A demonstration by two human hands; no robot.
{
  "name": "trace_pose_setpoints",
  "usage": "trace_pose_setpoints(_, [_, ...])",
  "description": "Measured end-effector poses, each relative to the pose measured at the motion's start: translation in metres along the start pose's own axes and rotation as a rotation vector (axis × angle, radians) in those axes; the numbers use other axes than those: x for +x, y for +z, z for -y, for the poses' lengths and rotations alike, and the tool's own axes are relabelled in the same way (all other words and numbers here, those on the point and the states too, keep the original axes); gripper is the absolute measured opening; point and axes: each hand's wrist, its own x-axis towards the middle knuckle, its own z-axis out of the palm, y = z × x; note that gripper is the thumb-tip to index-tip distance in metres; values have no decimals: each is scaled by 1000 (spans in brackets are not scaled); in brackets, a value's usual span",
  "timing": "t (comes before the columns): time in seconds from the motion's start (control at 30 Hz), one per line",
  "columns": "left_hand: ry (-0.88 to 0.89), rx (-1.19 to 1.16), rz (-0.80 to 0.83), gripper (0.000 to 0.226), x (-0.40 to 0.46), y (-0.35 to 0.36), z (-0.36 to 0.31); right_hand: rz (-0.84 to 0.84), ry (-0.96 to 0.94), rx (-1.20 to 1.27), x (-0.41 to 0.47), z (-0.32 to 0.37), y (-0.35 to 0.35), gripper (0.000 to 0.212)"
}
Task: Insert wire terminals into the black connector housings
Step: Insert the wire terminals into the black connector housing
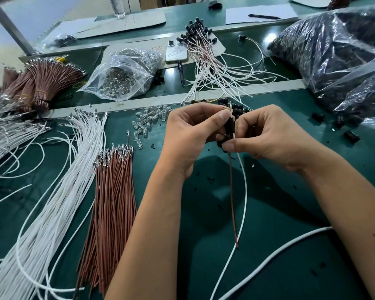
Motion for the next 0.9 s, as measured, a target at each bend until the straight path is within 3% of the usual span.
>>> trace_pose_setpoints(0.47, [-49,0,66,7,1,-4,3,52,94,-55,1,-1,-3,41])
trace_pose_setpoints(0.9, [-49,-7,-7,8,2,-3,4,14,33,74,0,0,-6,22])
